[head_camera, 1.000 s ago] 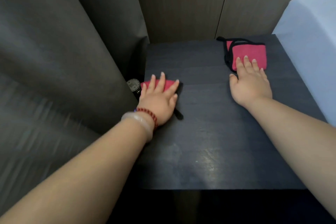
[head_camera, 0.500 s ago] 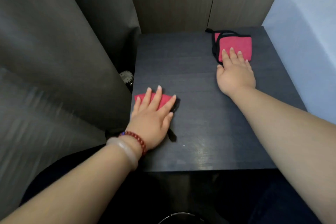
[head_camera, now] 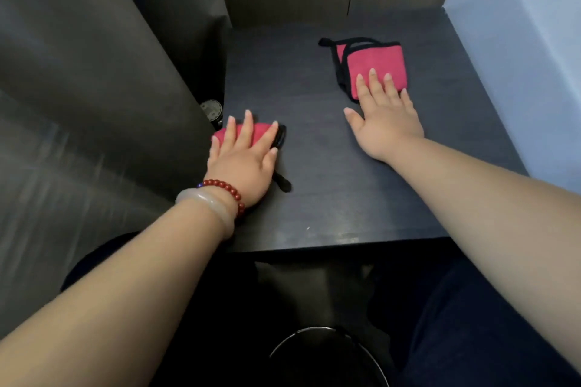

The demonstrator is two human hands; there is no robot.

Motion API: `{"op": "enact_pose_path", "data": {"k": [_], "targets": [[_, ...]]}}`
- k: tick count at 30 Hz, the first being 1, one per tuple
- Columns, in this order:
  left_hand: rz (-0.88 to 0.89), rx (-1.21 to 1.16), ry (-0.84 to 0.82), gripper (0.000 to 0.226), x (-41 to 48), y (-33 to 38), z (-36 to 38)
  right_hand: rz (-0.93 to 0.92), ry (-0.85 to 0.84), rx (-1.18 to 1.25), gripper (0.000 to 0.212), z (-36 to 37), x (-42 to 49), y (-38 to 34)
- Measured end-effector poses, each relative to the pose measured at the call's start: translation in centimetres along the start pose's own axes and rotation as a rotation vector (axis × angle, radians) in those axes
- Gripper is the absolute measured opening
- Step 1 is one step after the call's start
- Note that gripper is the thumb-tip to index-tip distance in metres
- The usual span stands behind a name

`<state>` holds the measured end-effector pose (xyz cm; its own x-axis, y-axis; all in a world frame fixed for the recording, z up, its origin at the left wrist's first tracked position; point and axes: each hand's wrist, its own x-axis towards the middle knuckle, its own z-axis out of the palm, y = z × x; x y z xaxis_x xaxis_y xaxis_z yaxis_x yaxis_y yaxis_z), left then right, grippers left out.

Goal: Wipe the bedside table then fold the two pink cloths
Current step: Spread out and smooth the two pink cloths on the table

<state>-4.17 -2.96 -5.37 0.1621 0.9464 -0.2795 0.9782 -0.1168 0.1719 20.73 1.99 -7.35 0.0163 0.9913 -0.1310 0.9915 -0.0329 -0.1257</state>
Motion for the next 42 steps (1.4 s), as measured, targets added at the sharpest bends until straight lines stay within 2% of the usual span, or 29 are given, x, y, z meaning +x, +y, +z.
{"op": "enact_pose_path", "data": {"k": [3,6,8,11,16,18,22,24,27,31,33,35,38,40,42], "targets": [[-0.047,0.018,0.019,0.054,-1.9,0.9,0.8,-0.001,0.039,-0.011,0.069,0.5,-2.6,-0.4],[0.065,0.059,0.11,0.056,-6.9,3.7,3.1,-0.005,0.112,0.018,0.07,0.5,-3.4,-0.7],[0.167,0.071,0.107,0.058,-9.4,4.9,4.3,0.004,0.107,0.031,0.07,0.6,-3.2,-0.7],[0.222,0.111,0.096,0.054,-7.7,4.0,3.9,0.009,0.087,0.03,0.071,0.8,-2.9,-0.6],[-0.022,0.032,0.015,0.054,-2.5,1.4,1.3,0.016,0.13,0.082,0.071,0.8,-3.3,-0.6],[0.033,0.043,0.02,0.054,-4.8,3.2,2.5,0.009,0.128,0.081,0.071,0.8,-3.3,-0.6],[0.271,0.063,0.047,0.054,-10.0,7.3,4.8,-0.012,0.085,0.049,0.067,0.7,-2.8,-0.4],[0.294,0.073,0.068,0.053,-9.4,6.6,4.8,-0.028,0.072,0.053,0.066,0.6,-2.8,-0.2],[0.164,0.071,0.133,0.055,-6.9,2.4,3.8,-0.05,0.063,0.051,0.066,0.6,-2.9,0.0],[-0.073,0.013,0.04,0.053,-4.3,-1.2,1.5,-0.046,0.073,0.031,0.066,0.5,-2.9,-0.1],[-0.004,0.096,0.08,0.055,-5.5,1.1,2.3,-0.039,0.065,0.029,0.066,0.4,-2.8,-0.1],[0.214,0.092,0.116,0.058,-8.4,4.4,4.3,-0.039,0.067,0.031,0.066,0.5,-2.8,-0.1],[0.479,0.101,0.046,0.056,-11.1,6.1,5.2,-0.042,0.07,0.026,0.066,0.5,-2.8,-0.1],[0.531,0.103,-0.029,0.058,-10.3,5.2,3.8,-0.043,0.065,0.022,0.066,0.4,-2.7,-0.1],[0.507,0.065,-0.097,0.062,-9.2,4.3,2.5,-0.046,0.071,0.019,0.066,0.4,-2.6,-0.1]]}}
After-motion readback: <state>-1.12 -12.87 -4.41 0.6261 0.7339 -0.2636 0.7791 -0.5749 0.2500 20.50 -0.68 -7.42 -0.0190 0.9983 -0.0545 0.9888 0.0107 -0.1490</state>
